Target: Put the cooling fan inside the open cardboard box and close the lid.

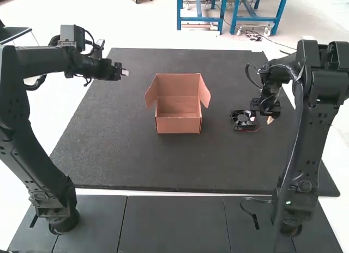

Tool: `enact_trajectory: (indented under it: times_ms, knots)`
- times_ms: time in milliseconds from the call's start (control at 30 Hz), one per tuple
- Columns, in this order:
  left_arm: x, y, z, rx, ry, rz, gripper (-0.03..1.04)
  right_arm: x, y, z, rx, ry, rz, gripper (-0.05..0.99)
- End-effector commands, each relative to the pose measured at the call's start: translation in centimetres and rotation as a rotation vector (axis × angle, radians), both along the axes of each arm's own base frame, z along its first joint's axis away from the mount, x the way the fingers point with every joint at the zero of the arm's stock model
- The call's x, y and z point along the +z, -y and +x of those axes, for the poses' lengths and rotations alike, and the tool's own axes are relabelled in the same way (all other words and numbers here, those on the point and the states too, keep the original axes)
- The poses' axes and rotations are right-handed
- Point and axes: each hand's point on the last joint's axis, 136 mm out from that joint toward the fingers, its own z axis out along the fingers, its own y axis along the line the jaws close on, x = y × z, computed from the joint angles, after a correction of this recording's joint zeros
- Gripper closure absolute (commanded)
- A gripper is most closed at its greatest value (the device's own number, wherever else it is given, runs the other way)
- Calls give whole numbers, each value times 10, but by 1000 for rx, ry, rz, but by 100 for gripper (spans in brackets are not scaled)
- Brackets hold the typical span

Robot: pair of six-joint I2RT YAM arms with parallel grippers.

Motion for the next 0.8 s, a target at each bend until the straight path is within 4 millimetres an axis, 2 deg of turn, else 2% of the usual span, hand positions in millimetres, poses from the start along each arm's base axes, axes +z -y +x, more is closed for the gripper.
enact_trajectory:
  times_ms: [0,200,533,633,700,767]
  knots:
    - [15,-4,8,6,35,-4,6,-5,4,1,7,-19,-31,33]
    - [15,-3,7,5,30,-5,6,-7,-7,3,29,-18,-9,57]
    - [15,-12,7,23,30,-7,6,-16,-30,3,74,-37,34,70]
    - [14,-14,7,23,27,-4,6,-17,-35,2,83,-44,46,76]
    - [12,-14,6,22,22,-3,6,-18,-38,3,89,-42,58,87]
    - [11,-12,5,18,17,-1,6,-17,-41,3,89,-40,73,91]
